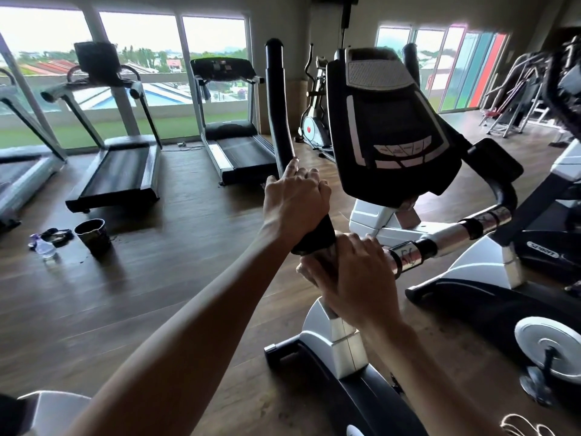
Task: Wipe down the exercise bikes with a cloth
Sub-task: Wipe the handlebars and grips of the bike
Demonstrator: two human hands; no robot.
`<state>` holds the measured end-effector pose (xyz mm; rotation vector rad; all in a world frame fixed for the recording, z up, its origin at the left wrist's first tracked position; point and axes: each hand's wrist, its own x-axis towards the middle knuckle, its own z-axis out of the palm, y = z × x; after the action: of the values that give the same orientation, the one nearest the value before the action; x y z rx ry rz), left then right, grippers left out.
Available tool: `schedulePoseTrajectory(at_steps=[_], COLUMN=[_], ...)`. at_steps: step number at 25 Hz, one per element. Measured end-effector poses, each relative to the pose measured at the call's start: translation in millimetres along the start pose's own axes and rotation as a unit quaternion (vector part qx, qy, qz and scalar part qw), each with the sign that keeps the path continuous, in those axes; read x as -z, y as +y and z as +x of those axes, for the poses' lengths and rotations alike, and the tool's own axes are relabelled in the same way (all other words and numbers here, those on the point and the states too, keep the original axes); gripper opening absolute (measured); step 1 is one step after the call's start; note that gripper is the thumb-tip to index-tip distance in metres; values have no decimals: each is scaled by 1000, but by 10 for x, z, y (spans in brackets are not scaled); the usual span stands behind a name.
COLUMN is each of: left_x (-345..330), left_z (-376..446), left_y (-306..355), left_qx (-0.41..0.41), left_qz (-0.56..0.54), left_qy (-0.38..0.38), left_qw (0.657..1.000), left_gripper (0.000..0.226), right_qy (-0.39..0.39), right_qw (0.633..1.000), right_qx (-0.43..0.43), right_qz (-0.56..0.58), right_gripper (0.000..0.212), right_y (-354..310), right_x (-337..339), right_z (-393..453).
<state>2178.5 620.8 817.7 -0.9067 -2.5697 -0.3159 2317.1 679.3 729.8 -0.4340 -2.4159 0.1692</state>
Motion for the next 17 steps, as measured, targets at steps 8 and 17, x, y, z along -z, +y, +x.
schedulePoseTrajectory(at_steps=[8,17], left_x=[3,7], left_z=[-36,-42], left_y=[26,88], left_qx=[1,10], left_qz=[-1,13], left_qy=[0,-8], left_qw=[1000,1000], left_gripper=[47,47], right_qy=[19,-84], right_qw=[998,996], right_qx=[34,4], right_qz=[50,8], right_gripper=[49,50], right_y=[121,323], right_x=[-40,159], right_z=[-52,228])
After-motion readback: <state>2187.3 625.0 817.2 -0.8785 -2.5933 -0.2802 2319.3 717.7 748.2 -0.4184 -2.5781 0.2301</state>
